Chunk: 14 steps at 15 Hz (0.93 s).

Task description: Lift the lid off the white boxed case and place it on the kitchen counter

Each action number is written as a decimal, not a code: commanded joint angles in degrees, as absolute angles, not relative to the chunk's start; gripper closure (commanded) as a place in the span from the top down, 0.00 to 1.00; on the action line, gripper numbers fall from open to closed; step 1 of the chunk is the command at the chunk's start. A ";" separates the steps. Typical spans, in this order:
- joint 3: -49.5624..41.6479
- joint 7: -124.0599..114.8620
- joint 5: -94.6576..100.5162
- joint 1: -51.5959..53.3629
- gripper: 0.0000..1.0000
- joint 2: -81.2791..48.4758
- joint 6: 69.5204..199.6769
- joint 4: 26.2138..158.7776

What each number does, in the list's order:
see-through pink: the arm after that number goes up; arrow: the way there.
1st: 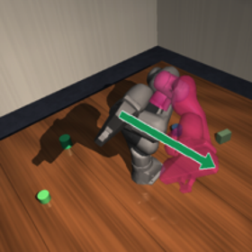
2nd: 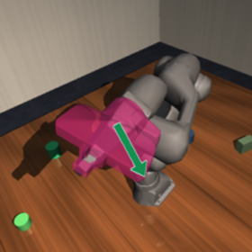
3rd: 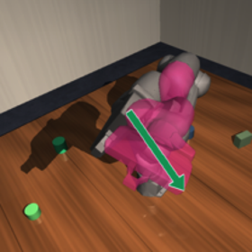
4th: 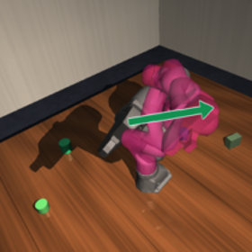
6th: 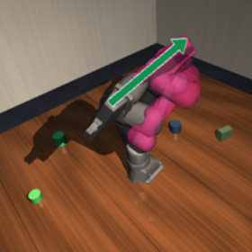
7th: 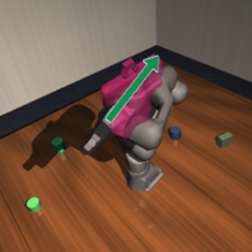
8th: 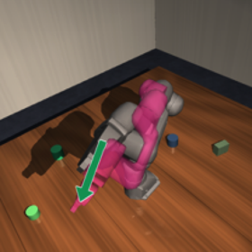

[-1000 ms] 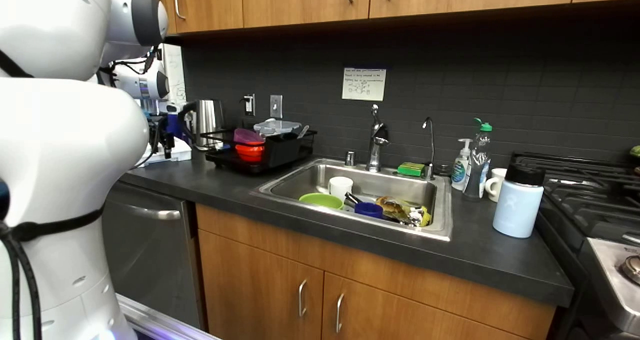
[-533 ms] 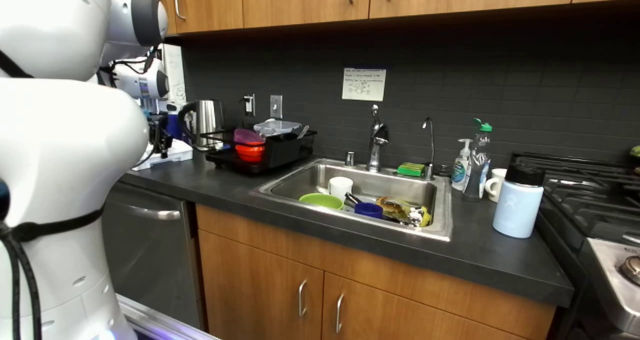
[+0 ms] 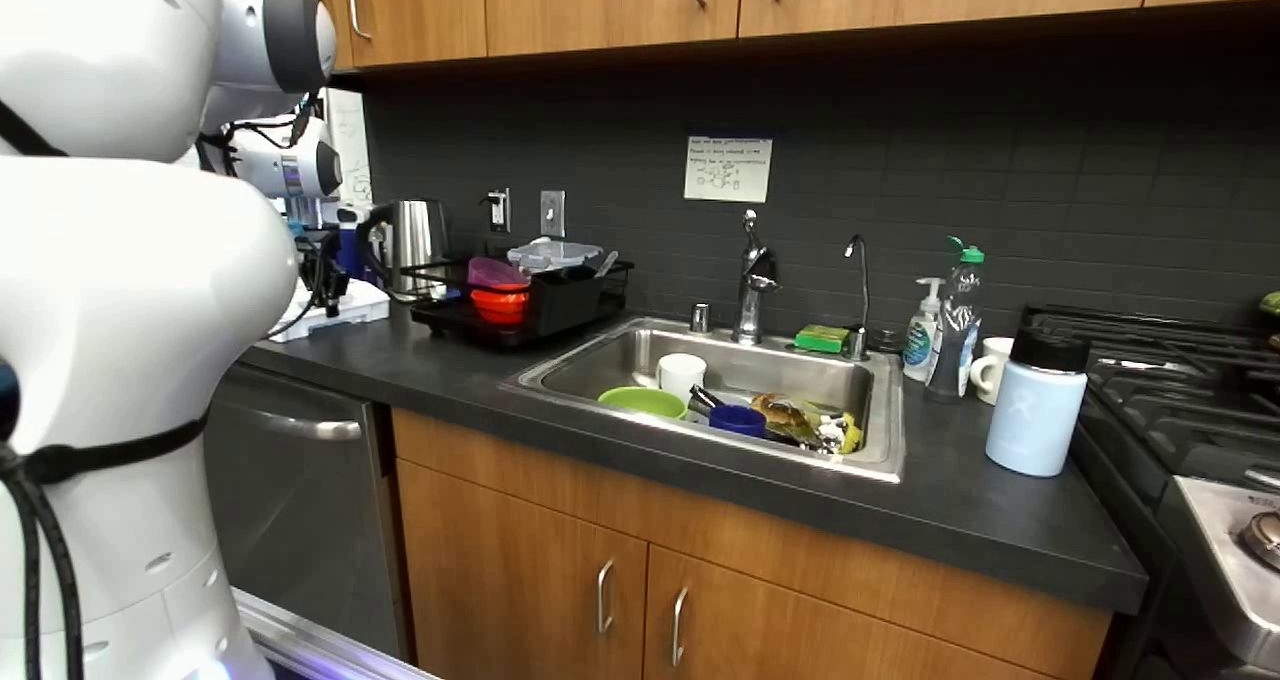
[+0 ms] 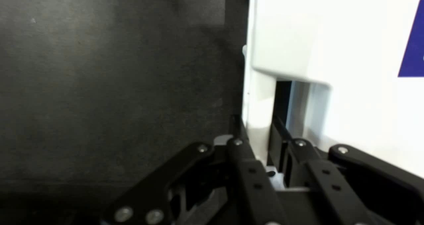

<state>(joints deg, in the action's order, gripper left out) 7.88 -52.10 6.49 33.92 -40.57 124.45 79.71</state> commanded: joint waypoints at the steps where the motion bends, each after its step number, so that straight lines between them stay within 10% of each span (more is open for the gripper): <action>1: 6.79 -51.61 7.56 34.69 0.19 -40.31 123.43 79.25; 2: 6.85 -51.56 7.66 34.77 0.37 -40.27 123.37 79.13; 5: 6.92 -51.58 8.10 34.99 0.39 -40.10 123.29 78.96; 10: 6.86 -51.71 8.50 34.97 0.00 -39.96 123.30 79.28; 14: 6.77 -51.76 8.58 34.97 0.05 -39.87 123.32 79.37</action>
